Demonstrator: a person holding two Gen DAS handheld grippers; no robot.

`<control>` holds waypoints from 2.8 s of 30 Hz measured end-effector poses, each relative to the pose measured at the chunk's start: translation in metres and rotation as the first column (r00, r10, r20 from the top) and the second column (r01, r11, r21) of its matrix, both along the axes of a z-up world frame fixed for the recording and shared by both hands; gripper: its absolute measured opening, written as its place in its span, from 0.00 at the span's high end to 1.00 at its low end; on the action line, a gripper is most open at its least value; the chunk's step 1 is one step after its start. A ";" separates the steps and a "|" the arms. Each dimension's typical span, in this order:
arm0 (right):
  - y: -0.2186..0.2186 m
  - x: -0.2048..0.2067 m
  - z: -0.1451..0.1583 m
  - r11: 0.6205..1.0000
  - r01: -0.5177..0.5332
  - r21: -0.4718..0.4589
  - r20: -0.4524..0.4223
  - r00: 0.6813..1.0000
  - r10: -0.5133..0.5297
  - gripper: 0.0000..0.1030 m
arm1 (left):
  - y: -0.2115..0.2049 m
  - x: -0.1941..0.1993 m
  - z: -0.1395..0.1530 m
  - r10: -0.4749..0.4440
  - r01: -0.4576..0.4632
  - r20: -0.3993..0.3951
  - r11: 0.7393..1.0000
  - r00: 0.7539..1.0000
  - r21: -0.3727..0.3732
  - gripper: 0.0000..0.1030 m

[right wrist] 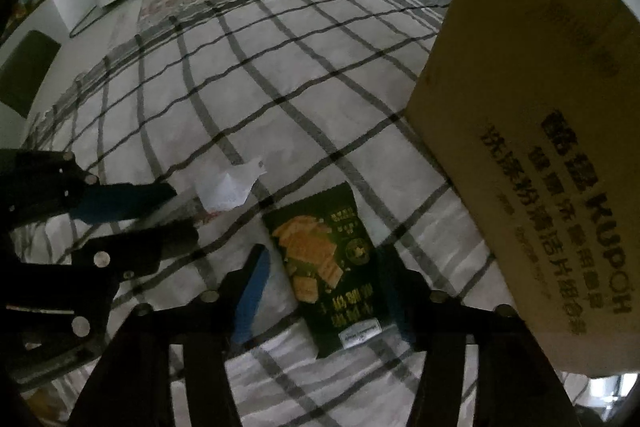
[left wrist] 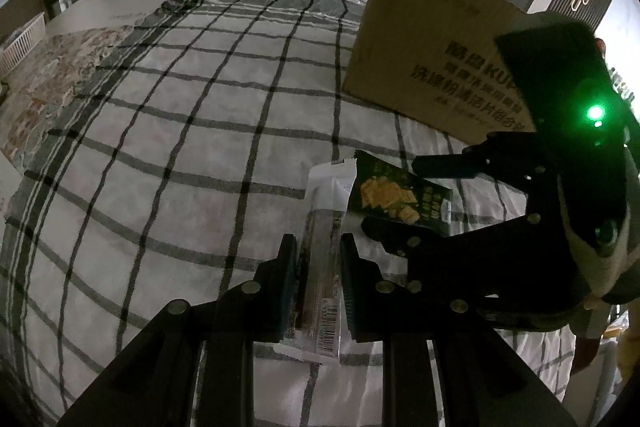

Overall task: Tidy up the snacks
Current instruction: 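Lift the white bar and green packet and carry both over the box, then open both tools to drop the bar and packet into the box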

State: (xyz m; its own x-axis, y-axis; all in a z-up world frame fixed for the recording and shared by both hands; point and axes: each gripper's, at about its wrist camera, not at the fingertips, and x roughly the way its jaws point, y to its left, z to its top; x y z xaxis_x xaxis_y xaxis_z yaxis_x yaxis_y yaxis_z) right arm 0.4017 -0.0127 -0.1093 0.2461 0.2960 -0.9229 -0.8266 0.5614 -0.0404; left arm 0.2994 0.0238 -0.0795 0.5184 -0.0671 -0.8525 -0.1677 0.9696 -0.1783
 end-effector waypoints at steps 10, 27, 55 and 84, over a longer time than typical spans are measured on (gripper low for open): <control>-0.012 -0.006 0.007 0.996 0.068 0.057 0.024 0.997 -0.069 0.51 | 0.001 -0.002 -0.001 -0.005 0.005 0.001 1.000 1.000 0.004 0.79; -0.059 -0.034 0.058 0.927 0.292 0.237 0.076 0.945 -0.317 0.53 | -0.014 -0.016 0.038 -0.086 0.081 0.105 0.995 0.991 0.056 0.79; -0.122 -0.040 0.184 0.738 0.445 0.507 0.196 0.774 -0.602 0.53 | -0.049 0.042 0.163 -0.369 0.324 0.312 0.927 0.875 0.188 0.79; -0.147 0.048 0.173 0.670 0.594 0.445 0.221 0.652 -0.725 0.41 | -0.063 0.134 0.167 -0.368 0.300 0.342 0.924 0.865 0.236 0.39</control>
State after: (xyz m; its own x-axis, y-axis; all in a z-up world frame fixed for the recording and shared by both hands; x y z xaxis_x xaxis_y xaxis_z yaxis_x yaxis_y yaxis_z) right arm 0.4498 -0.1596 0.0638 0.7711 0.1667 -0.6145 -0.1869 0.9819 0.0319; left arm 0.4338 -0.0396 0.0877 0.7715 -0.1665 -0.6141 0.2181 0.9759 0.0094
